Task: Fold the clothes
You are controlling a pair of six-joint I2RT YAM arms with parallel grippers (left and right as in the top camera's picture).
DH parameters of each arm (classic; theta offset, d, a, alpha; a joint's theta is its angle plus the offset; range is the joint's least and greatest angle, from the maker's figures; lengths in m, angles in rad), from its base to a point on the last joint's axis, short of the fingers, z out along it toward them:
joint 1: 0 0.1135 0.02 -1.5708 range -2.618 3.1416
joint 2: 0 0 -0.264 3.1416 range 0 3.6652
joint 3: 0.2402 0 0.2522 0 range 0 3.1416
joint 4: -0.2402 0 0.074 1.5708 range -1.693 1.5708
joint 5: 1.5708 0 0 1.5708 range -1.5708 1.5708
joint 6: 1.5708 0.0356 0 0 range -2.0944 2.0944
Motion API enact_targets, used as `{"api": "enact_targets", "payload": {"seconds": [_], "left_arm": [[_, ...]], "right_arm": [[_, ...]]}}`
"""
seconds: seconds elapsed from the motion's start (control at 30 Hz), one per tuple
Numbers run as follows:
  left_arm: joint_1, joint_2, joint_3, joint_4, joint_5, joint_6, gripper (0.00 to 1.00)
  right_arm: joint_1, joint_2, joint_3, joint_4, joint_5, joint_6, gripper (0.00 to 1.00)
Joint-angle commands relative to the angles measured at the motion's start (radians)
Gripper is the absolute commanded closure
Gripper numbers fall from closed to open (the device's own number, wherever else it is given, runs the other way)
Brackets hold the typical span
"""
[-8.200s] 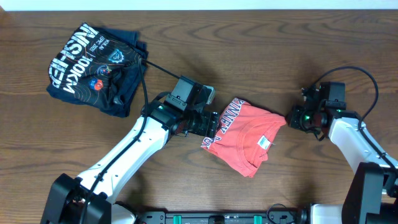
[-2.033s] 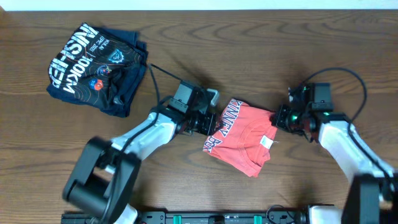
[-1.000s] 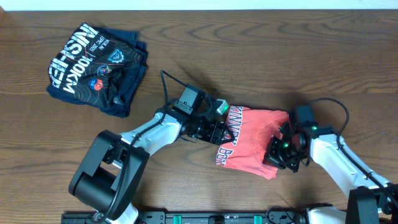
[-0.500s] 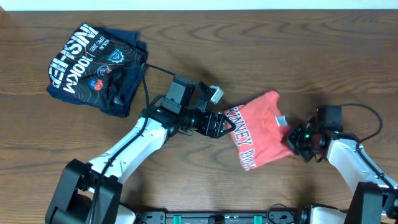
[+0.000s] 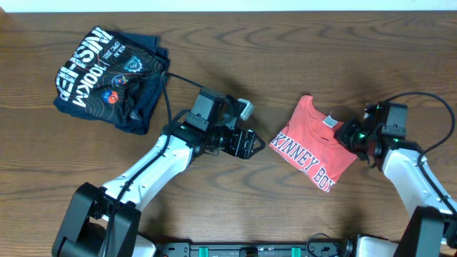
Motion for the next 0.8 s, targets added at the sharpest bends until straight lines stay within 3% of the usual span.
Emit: {"api": "enact_targets", "payload": {"seconds": [0.0,0.13,0.3,0.47,0.77], "left_arm": [[-0.044,0.003,0.018,0.015,-0.023,0.100,0.21],[-0.103,0.031,0.018,0.087,-0.025,0.162,0.21],[-0.129,0.097,0.018,0.154,-0.068,0.161,0.22],[-0.130,0.162,0.018,0.230,-0.068,0.160,0.27],[-0.169,0.243,0.019,0.422,-0.068,0.093,0.31]], "right_arm": [[0.021,-0.019,0.023,-0.145,-0.171,-0.066,0.99],[0.059,-0.001,-0.025,-0.292,0.019,-0.048,0.99],[0.085,0.033,-0.161,-0.238,0.105,0.046,0.99],[0.053,0.036,-0.183,-0.238,0.368,0.107,0.99],[0.050,0.036,-0.148,-0.277,0.409,0.043,0.99]]}}
